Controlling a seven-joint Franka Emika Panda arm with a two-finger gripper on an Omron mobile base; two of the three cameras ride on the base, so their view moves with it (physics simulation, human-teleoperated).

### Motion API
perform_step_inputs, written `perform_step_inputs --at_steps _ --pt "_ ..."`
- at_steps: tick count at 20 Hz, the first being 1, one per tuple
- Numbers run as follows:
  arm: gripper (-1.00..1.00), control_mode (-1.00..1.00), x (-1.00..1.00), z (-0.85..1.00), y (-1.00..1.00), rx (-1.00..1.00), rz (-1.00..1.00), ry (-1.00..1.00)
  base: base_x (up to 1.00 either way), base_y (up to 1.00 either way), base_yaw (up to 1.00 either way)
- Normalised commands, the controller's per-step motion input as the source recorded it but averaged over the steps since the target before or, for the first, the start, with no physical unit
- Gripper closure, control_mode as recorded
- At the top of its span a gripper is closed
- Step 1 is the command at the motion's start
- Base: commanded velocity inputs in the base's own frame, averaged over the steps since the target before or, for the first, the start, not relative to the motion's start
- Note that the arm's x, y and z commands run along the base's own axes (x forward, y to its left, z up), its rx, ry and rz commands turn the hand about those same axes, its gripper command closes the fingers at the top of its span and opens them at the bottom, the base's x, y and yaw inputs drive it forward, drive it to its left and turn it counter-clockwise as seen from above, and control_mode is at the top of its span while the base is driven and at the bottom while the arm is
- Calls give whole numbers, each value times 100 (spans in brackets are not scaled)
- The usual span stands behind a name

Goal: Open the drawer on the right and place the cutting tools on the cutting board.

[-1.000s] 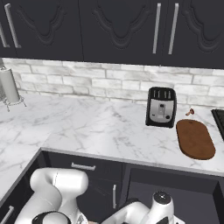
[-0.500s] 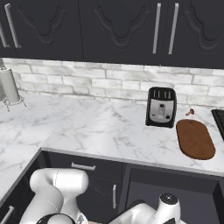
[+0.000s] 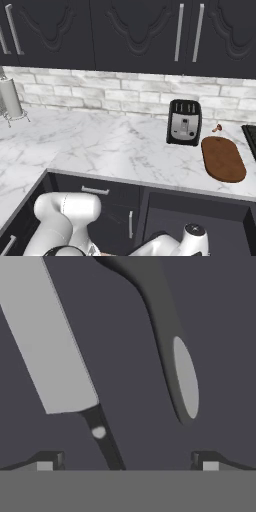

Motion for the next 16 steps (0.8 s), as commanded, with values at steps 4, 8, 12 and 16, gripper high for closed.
perform_step_inputs --at_steps 4,8,12,16 --pt "-100 -100 -22 0 0 0 0 1 0 0 0" --pt "-100 -100 -9 0 0 2 0 4 0 0 0" --pt "-100 -100 -3 0 6 6 1 2 0 0 0" --pt "-100 -100 0 -3 12 6 2 1 0 0 0"
